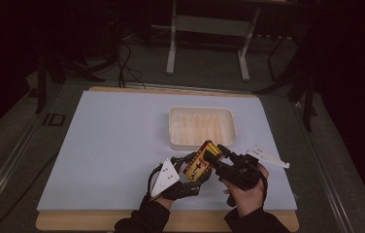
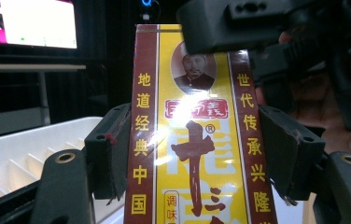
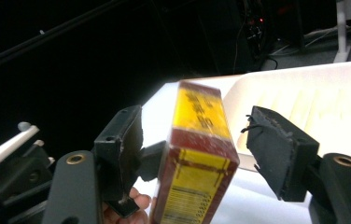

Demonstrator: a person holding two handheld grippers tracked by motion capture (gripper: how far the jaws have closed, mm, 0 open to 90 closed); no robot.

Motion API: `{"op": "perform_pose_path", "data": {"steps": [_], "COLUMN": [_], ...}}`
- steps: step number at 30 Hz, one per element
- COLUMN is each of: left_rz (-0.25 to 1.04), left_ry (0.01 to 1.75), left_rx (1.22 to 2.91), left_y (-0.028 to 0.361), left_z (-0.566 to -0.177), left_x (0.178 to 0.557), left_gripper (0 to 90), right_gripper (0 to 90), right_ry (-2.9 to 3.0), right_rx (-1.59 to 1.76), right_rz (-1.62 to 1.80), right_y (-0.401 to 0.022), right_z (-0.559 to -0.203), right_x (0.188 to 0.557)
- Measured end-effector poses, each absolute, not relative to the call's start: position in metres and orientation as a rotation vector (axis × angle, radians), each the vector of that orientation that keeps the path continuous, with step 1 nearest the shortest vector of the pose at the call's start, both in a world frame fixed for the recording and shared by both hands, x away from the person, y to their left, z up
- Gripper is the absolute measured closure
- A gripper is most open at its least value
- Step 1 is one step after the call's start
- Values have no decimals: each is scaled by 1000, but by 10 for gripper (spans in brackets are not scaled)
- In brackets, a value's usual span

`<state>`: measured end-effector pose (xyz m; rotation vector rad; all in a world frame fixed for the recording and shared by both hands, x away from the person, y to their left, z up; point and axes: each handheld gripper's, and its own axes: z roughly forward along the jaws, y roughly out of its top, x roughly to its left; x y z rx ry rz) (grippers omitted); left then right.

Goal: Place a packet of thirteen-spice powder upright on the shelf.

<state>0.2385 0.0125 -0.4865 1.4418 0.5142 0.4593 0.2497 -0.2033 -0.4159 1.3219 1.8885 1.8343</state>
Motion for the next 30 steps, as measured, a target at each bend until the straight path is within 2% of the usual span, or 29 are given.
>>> {"op": "perform_pose_path", "data": {"steps": [1, 2, 4, 6, 7, 8, 21, 30], "left_rz": [460, 462, 465, 484, 490, 499, 524, 533], "left_ry": [508, 503, 493, 488, 486, 484, 523, 555], "left_rx": [1432, 1441, 1442, 1453, 1455, 1460, 1454, 1491], "left_y": [13, 13, 12, 10, 10, 10, 7, 6], "left_z": [-487, -487, -488, -489, -490, -490, -486, -476], "left_x": [238, 238, 237, 236, 236, 236, 233, 232], "left_gripper": [332, 331, 331, 329, 329, 328, 314, 146], "right_gripper": [434, 437, 520, 547, 609, 635, 679, 679], "right_ry": [1898, 1897, 1904, 1910, 1912, 1910, 1949, 1981], "right_rx": [1326, 1326, 1338, 1351, 1345, 1334, 1330, 1259], "right_rz": [1830, 1833, 1849, 1857, 1842, 1808, 1773, 1718], "right_y": [-202, -201, -201, -200, -199, -199, -195, -189], "right_z": [-417, -417, -416, -415, -415, -414, -407, -404], "right_x": [250, 250, 251, 251, 251, 251, 252, 250]}}
